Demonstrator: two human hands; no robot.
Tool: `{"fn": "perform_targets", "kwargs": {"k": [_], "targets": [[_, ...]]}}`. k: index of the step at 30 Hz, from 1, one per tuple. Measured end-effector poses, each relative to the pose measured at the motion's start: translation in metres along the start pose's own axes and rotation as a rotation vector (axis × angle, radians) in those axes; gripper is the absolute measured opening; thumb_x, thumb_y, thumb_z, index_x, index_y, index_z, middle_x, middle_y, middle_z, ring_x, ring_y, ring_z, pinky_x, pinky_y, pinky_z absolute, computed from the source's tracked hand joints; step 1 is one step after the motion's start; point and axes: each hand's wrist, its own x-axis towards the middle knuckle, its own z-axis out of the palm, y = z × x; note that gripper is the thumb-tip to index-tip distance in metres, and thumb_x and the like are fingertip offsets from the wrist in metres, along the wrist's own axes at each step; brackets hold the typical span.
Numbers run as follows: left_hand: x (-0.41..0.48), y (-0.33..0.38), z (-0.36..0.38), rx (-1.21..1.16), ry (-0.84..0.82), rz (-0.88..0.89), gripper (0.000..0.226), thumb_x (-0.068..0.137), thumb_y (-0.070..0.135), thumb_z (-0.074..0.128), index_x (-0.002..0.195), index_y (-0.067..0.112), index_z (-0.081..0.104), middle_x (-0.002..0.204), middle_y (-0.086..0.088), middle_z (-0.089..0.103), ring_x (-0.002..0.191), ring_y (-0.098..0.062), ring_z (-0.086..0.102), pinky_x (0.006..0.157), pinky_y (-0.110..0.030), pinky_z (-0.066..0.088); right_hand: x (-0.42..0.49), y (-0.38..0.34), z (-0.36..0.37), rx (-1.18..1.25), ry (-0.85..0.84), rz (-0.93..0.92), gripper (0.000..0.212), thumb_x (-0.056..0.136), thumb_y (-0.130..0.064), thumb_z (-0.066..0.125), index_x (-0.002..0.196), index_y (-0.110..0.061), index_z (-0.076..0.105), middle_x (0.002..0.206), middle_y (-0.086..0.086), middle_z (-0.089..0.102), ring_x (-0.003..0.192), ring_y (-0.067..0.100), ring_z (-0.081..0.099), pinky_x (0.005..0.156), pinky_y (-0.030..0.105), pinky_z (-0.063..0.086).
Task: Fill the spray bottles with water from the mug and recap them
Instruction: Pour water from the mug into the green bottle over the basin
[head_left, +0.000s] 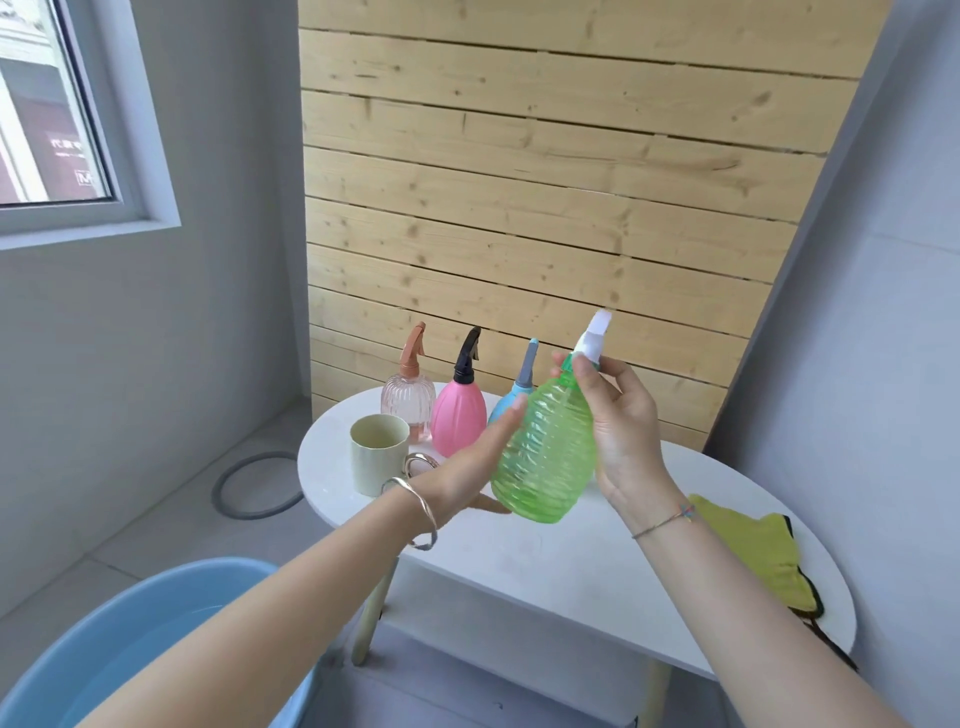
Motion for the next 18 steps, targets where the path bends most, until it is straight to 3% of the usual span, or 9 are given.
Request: {"fn": "perform_targets", "kwargs": {"k": [1, 3, 5, 7, 8, 10, 11, 14, 18], "targets": [[-0.002, 0.003, 0.004, 0.066, 0.053, 0.075, 0.061, 0.087, 0.065, 0.049, 0.137, 0.032, 0.041, 0.128, 0.012, 0.057, 0.102, 0.006, 0.059, 0.074, -0.012, 0.053, 0.001, 0.001, 0.000, -0.001, 0.029, -0.007, 0.015, 0.081, -0.015, 0.070, 0.090, -0.008, 0.061, 0.098, 0.014, 0.072, 0.075, 0.018, 0.070, 0.068, 0.032, 0.057], [0.002, 0.003, 0.004, 0.160, 0.167, 0.201, 0.065, 0.080, 0.051, 0.069, 0.133, 0.026, 0.041, 0.122, 0.009, 0.056, 0.093, 0.013, 0.057, 0.065, -0.005, 0.048, 0.002, 0.001, 0.001, 0.015, 0.030, 0.001, 0.024, 0.077, -0.020, 0.072, 0.093, -0.007, 0.060, 0.099, 0.014, 0.072, 0.076, 0.019, 0.069, 0.069, 0.033, 0.057], [0.003, 0.004, 0.002, 0.100, 0.121, 0.207, 0.073, 0.074, 0.056, 0.075, 0.132, 0.025, 0.044, 0.123, 0.004, 0.060, 0.100, 0.002, 0.064, 0.080, -0.015, 0.053, 0.003, -0.003, 0.002, 0.062, -0.019, 0.031, 0.029, 0.074, -0.024, 0.071, 0.094, -0.007, 0.059, 0.096, 0.011, 0.072, 0.074, 0.019, 0.068, 0.067, 0.033, 0.057], [0.003, 0.004, -0.004, -0.040, -0.011, 0.083, 0.074, 0.074, 0.064, 0.067, 0.135, 0.028, 0.047, 0.129, 0.002, 0.063, 0.114, -0.011, 0.063, 0.098, -0.037, 0.051, 0.003, -0.007, 0.001, 0.116, -0.061, 0.051, 0.023, 0.079, -0.022, 0.067, 0.093, -0.007, 0.058, 0.090, 0.007, 0.073, 0.070, 0.016, 0.068, 0.063, 0.030, 0.057], [0.002, 0.004, -0.005, -0.054, -0.071, 0.049, 0.069, 0.078, 0.067, 0.060, 0.136, 0.031, 0.048, 0.131, 0.004, 0.062, 0.119, -0.013, 0.060, 0.102, -0.040, 0.048, 0.003, -0.007, 0.000, 0.125, -0.060, 0.056, 0.020, 0.081, -0.022, 0.066, 0.093, -0.007, 0.058, 0.089, 0.007, 0.073, 0.069, 0.015, 0.068, 0.062, 0.029, 0.056], [0.000, 0.006, -0.004, 0.092, -0.063, 0.054, 0.064, 0.086, 0.071, 0.044, 0.139, 0.036, 0.046, 0.138, 0.011, 0.055, 0.127, -0.009, 0.052, 0.108, -0.037, 0.041, 0.003, -0.005, -0.003, 0.079, -0.017, 0.043, 0.025, 0.079, -0.025, 0.069, 0.094, -0.008, 0.060, 0.095, 0.010, 0.070, 0.068, 0.014, 0.067, 0.063, 0.029, 0.056], [0.000, 0.007, -0.001, 0.190, 0.024, 0.089, 0.063, 0.089, 0.069, 0.038, 0.141, 0.034, 0.044, 0.140, 0.011, 0.051, 0.130, -0.009, 0.047, 0.108, -0.033, 0.037, 0.004, -0.004, -0.004, 0.049, 0.011, 0.029, 0.029, 0.076, -0.027, 0.071, 0.095, -0.008, 0.061, 0.097, 0.011, 0.068, 0.068, 0.014, 0.066, 0.064, 0.029, 0.056], [0.002, 0.010, 0.009, 0.320, 0.242, 0.251, 0.055, 0.097, 0.055, 0.036, 0.140, 0.022, 0.038, 0.135, -0.002, 0.046, 0.129, -0.014, 0.042, 0.096, -0.023, 0.032, 0.005, -0.001, -0.003, 0.015, 0.069, 0.007, 0.033, 0.071, -0.027, 0.075, 0.096, -0.009, 0.062, 0.096, 0.008, 0.068, 0.071, 0.015, 0.065, 0.071, 0.032, 0.056], [0.008, 0.008, 0.013, 0.351, 0.292, 0.348, 0.064, 0.079, 0.057, 0.067, 0.127, 0.022, 0.043, 0.120, 0.006, 0.054, 0.112, -0.002, 0.053, 0.084, -0.018, 0.048, 0.008, -0.001, 0.000, -0.048, 0.038, -0.025, 0.026, 0.070, -0.028, 0.075, 0.089, -0.014, 0.064, 0.091, 0.004, 0.069, 0.074, 0.017, 0.062, 0.072, 0.032, 0.054]]}}
